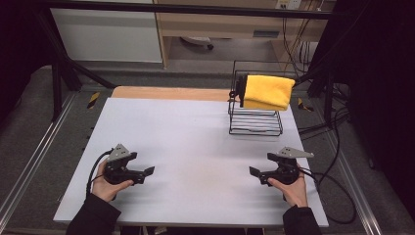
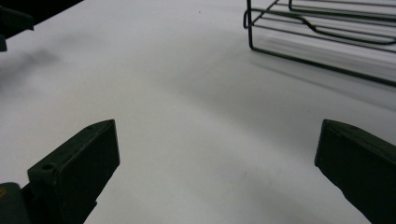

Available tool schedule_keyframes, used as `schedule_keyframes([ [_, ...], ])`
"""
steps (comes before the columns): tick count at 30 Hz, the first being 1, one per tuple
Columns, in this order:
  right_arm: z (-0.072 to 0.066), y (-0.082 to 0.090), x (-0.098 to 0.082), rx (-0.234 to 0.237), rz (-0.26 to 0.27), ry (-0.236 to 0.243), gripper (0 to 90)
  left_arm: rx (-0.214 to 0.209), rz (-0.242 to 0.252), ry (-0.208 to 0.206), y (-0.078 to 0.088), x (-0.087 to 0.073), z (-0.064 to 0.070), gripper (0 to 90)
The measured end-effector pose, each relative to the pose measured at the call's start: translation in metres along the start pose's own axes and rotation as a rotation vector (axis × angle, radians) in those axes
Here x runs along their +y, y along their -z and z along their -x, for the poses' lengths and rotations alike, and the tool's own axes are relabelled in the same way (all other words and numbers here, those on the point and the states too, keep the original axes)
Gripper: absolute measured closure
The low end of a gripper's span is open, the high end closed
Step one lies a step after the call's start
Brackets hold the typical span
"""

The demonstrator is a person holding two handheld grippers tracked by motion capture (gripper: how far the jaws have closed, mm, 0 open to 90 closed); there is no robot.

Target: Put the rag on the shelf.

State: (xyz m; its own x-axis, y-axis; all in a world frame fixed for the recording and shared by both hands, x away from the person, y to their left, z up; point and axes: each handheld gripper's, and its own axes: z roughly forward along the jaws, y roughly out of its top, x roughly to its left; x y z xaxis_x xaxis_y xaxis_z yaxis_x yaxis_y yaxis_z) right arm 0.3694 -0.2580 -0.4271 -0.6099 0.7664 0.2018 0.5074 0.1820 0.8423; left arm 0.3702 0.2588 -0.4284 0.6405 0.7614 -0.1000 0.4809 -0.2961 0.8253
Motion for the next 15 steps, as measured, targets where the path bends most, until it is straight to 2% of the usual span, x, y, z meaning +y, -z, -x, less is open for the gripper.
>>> schedule_keyframes([
  [3,0.003,0.001,-0.011,0.013,-0.017,-0.006,0.6,-0.008,0.000,0.002,0.004,-0.007,-0.002,8.2],
  [8,0.005,0.002,-0.023,0.023,-0.035,-0.009,0.7,0.005,-0.013,-0.007,0.007,-0.016,-0.004,8.2],
  [15,0.007,0.002,-0.028,0.015,-0.047,-0.004,0.7,0.001,-0.005,-0.005,0.009,-0.021,-0.003,8.2],
])
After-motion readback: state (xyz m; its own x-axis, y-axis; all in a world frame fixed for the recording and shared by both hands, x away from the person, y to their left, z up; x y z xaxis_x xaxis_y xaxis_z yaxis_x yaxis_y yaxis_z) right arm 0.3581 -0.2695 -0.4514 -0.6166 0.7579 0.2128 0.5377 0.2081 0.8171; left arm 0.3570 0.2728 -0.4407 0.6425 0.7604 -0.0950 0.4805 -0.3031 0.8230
